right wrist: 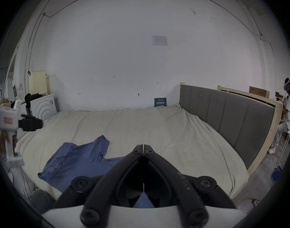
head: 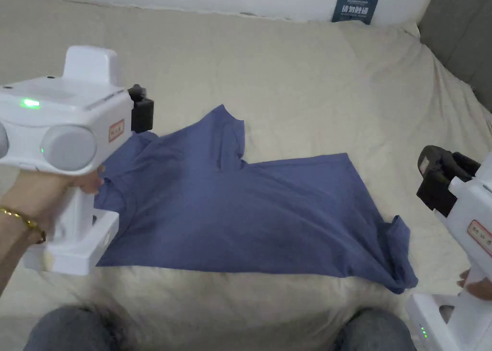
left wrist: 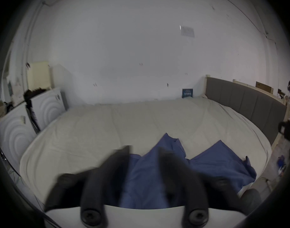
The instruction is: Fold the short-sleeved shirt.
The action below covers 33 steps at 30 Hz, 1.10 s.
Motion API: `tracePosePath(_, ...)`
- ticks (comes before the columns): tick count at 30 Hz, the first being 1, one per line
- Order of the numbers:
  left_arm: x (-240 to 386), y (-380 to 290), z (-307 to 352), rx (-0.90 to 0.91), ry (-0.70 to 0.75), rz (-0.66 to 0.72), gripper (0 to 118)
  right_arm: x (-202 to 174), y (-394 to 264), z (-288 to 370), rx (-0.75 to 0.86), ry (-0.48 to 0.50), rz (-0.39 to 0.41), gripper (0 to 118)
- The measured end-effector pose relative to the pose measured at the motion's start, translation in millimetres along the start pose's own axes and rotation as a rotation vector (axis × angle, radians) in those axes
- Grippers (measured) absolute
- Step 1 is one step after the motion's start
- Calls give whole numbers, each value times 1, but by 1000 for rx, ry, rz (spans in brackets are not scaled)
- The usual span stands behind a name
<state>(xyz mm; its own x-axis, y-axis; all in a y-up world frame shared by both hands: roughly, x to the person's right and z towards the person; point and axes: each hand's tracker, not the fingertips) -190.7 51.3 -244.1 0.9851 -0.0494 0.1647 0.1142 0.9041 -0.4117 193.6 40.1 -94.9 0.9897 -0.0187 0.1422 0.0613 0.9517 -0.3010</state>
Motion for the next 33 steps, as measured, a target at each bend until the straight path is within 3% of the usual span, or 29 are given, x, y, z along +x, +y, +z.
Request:
tracePosePath(1, 0, 8, -20, -37, -8, 19, 71, 1, 0, -6, -7, -2, 1, 1)
tracePosePath(3, 1, 18, -59, -109, -35, 25, 116, 2, -2, -16, -20, -8, -2, 1)
tracePosePath(5, 6, 25, -93, -145, -82, -8, 118, 4, -4, -28, -47, -14, -14, 1)
tracePosePath(13, 14, 13, -256, -585, -173, -119, 118, 14, -28, -83, -190, -52, -43, 1)
tracePosePath(19, 31, -19, -314, -740, -161, -266, 116, 21, -51, -105, -267, -91, -57, 1)
tracePosePath(21, 30, -23, -325, -737, -167, -263, 102, 25, -60, -109, -308, -82, -117, 1)
tracePosePath(22, 30, -24, -328, -737, -167, -260, 89, 27, -64, -111, -315, -79, -138, 1)
tracePosePath(23, 31, -25, -332, -737, -152, -244, 68, 28, -67, -112, -325, -81, -146, 1)
tracePosePath(24, 31, -26, -335, -752, -135, -213, 55, 28, -71, -114, -336, -87, -137, 1)
tracePosePath(26, 28, -26, -331, -784, -182, -124, 43, 28, -74, -115, -351, -93, -122, 1)
tracePosePath(29, 29, -27, -323, -739, -220, -198, 2, 30, -74, -113, -354, -87, -132, 1)
tracePosePath(33, 29, -23, -317, -731, -161, -133, 1, 33, -65, -111, -342, -83, -149, 1)
